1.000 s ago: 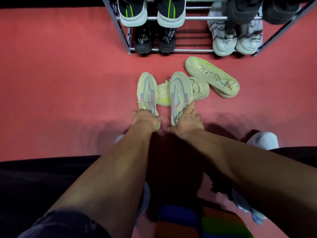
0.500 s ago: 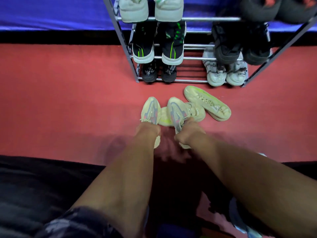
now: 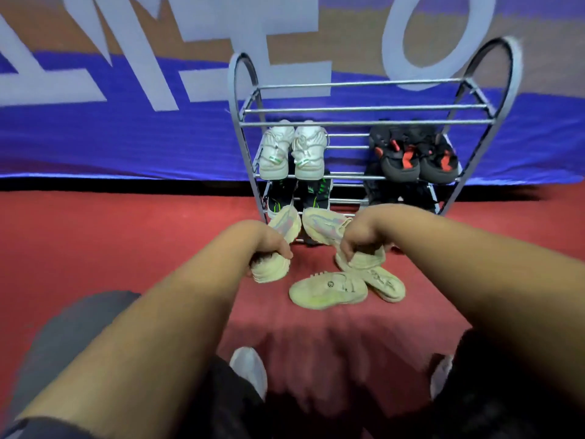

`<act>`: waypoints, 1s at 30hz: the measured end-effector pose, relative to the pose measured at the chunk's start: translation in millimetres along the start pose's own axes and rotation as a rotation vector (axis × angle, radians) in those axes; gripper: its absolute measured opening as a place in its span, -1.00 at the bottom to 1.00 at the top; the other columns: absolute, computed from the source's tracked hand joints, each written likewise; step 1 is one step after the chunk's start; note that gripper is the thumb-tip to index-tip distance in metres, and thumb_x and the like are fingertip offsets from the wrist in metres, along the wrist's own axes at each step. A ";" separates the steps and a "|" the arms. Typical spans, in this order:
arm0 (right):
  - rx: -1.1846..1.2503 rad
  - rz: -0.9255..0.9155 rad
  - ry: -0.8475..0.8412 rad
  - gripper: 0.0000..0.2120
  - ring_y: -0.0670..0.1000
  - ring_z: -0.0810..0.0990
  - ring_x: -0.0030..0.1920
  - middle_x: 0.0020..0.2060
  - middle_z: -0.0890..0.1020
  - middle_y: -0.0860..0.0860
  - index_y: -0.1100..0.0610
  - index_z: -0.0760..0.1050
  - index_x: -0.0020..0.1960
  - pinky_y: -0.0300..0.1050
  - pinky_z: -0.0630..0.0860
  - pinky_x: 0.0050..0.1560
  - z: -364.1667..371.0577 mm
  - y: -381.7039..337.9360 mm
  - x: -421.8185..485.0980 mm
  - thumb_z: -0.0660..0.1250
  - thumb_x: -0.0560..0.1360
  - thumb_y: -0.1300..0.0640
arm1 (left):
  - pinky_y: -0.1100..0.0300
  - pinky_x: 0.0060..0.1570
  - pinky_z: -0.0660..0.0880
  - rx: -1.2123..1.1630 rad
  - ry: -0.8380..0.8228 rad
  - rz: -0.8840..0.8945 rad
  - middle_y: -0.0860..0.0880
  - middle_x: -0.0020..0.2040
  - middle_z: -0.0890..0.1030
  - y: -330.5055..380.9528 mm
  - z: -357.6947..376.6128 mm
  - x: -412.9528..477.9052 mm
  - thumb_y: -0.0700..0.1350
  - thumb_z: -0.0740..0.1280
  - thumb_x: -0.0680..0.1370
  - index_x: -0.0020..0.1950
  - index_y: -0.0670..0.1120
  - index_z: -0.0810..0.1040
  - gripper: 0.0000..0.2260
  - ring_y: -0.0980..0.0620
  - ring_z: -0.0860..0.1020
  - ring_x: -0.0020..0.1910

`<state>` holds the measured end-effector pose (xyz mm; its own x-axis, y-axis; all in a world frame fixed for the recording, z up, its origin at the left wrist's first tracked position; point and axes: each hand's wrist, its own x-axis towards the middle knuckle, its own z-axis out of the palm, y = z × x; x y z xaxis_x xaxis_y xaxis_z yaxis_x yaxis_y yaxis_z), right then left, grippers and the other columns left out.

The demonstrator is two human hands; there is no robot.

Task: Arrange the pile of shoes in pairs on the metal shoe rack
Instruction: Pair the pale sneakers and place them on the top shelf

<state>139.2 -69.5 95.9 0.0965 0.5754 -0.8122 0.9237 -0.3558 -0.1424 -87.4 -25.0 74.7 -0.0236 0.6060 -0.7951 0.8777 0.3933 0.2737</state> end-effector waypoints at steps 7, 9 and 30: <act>0.233 -0.211 0.448 -0.47 0.13 0.59 -0.43 -0.36 0.66 0.12 0.22 0.64 -0.10 -0.08 0.53 -0.35 -66.5 0.4 -87.4 0.60 0.05 -0.08 | 0.07 -0.19 0.59 -0.065 0.239 0.234 -0.17 -0.23 0.61 22.9 -84.7 -108.7 0.04 0.55 0.49 0.01 -0.18 0.56 -0.66 -0.14 0.61 -0.31; 0.312 -0.268 0.573 -0.47 0.11 0.63 -0.38 -0.30 0.70 0.08 0.16 0.64 -0.04 -0.08 0.56 -0.34 -65.7 -0.6 -96.1 0.60 0.09 -0.09 | 0.03 -0.19 0.64 -0.088 0.342 0.292 -0.22 -0.14 0.66 28.1 -97.4 -123.3 0.06 0.58 0.43 0.08 -0.21 0.58 -0.57 -0.19 0.66 -0.26; 0.866 -0.442 1.263 -0.34 0.12 0.59 0.13 0.05 0.62 -0.05 -0.02 0.46 0.44 0.01 0.52 0.02 -139.4 -44.0 -20.3 0.45 0.39 -0.19 | 0.12 -0.27 0.46 -0.251 0.981 0.450 -0.01 -0.18 0.57 139.1 -138.1 -36.5 0.27 0.45 0.39 -0.08 -0.06 0.53 -0.59 -0.13 0.60 -0.15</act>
<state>148.3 37.1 197.5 0.5289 0.7992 0.2856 0.5229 -0.0418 -0.8514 -30.6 103.1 216.6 -0.1933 0.9699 0.1480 0.7820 0.0612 0.6202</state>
